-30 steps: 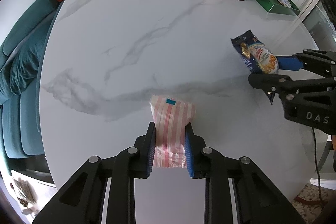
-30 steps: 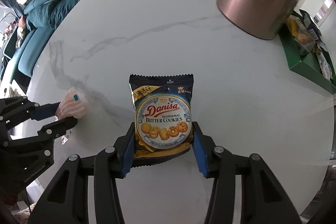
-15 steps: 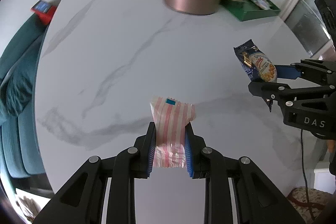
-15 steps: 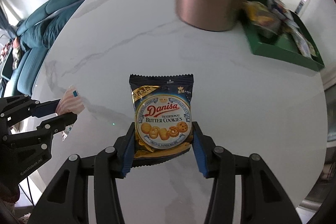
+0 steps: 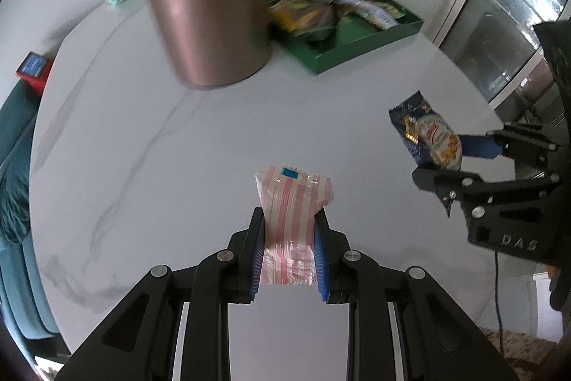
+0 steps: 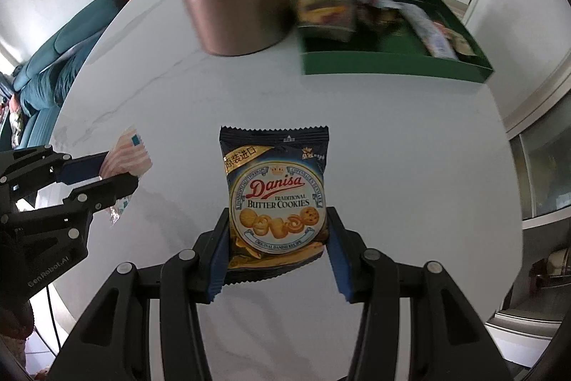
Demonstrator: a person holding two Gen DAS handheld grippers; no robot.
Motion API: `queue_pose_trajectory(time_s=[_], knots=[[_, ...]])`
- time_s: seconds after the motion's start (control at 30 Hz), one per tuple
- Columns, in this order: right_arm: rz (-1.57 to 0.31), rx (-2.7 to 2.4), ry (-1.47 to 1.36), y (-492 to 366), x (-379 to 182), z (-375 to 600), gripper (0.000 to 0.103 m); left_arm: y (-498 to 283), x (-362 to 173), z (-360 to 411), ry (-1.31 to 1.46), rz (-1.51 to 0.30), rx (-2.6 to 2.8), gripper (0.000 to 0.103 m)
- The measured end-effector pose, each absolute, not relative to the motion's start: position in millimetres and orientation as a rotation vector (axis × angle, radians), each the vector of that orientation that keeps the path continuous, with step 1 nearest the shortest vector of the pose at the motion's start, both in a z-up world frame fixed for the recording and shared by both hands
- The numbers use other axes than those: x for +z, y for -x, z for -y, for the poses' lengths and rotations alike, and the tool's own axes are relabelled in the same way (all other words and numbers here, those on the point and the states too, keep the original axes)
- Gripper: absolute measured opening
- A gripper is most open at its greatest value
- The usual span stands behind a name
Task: Organize snacks
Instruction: 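Lift and carry the candy and Danisa packet with both tools over the green tray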
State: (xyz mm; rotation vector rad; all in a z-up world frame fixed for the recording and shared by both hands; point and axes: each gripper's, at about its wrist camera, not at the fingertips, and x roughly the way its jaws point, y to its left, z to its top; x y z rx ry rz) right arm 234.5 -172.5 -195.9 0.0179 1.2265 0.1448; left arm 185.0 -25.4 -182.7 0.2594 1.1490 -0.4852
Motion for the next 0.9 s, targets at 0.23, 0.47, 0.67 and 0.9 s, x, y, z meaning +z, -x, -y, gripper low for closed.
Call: queue_pose_trajectory(time_s=[0.23, 0.47, 0.67, 0.9], knots=[[-1.219, 0.138, -0.051, -249, -195, 240, 0.081, -203, -171, 97, -0.266, -1.120, -0.494, 0.021], [-1.191, 0.146, -0.046, -274, -187, 295, 0.081, -232, -159, 163, -0.281, -1.084, -0.490, 0.021], [-1.155, 0.152, -0.023, -308, -171, 333, 0.081, -269, -145, 209, -0.261, -1.042, -0.484, 0.021], [-1.117, 0.144, -0.005, -360, -159, 367, 0.081, -319, -139, 245, -0.216, -1.017, -0.457, 0.021]])
